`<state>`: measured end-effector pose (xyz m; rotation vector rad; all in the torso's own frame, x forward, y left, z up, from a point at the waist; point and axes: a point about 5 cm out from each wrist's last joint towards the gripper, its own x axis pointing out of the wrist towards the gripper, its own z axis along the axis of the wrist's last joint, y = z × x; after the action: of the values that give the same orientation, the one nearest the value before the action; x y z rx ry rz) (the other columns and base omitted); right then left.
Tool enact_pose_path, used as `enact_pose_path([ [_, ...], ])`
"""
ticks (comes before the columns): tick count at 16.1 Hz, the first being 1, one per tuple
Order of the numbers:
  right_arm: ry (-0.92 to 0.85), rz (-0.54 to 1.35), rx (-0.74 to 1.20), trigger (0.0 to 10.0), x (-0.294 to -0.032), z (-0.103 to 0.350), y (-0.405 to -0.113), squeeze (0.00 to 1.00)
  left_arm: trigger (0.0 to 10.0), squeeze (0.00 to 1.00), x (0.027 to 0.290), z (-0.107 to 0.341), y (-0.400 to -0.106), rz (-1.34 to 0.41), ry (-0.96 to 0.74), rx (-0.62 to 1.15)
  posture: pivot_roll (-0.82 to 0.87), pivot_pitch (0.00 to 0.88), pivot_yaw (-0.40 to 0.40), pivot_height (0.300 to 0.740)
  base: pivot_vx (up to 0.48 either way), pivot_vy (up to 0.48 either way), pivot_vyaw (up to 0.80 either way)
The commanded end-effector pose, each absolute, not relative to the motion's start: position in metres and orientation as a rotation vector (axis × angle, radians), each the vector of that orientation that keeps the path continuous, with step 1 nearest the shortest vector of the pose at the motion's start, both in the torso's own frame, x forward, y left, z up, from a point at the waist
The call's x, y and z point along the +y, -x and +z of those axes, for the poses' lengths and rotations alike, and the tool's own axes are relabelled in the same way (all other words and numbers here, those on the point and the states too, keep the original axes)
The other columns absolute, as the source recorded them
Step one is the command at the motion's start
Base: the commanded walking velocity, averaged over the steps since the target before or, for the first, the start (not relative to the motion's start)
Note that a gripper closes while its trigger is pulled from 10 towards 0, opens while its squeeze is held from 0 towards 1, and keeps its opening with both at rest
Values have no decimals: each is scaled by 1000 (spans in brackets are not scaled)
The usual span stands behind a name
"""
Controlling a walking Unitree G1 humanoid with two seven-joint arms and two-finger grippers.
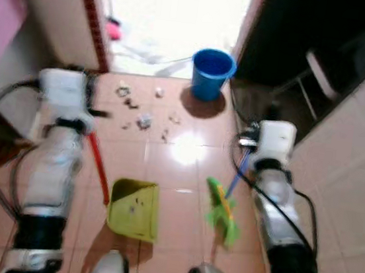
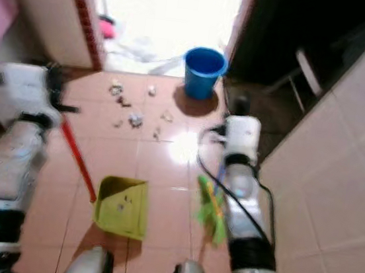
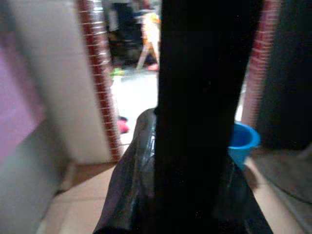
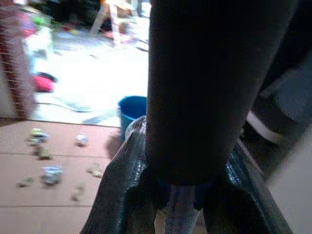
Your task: Sweep floor
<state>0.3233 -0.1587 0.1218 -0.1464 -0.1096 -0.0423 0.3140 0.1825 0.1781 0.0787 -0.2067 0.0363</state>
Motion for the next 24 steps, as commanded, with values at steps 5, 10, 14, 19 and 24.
enact_pose_path([
  [5,158,-55,-132,10000,-162,128,-326,0,10000,0,199,179,-311,98,-107,-215,29,151,-32,740,0,0,0],
  [10,148,-44,-136,10000,-158,129,-325,0,10000,0,207,187,-317,122,-115,-238,27,156,-35,740,0,348,-544],
  [14,146,-31,-135,10000,-154,128,-323,0,10000,0,205,187,-316,116,-118,-236,27,159,-35,740,0,480,0],
  [19,149,-25,-140,10000,-153,130,-326,0,10000,0,203,187,-318,115,-119,-245,30,146,-36,740,0,480,0],
  [24,151,-13,-168,10000,-149,135,-327,0,10000,0,199,185,-311,80,-139,-250,38,110,-38,740,0,61,0],
])
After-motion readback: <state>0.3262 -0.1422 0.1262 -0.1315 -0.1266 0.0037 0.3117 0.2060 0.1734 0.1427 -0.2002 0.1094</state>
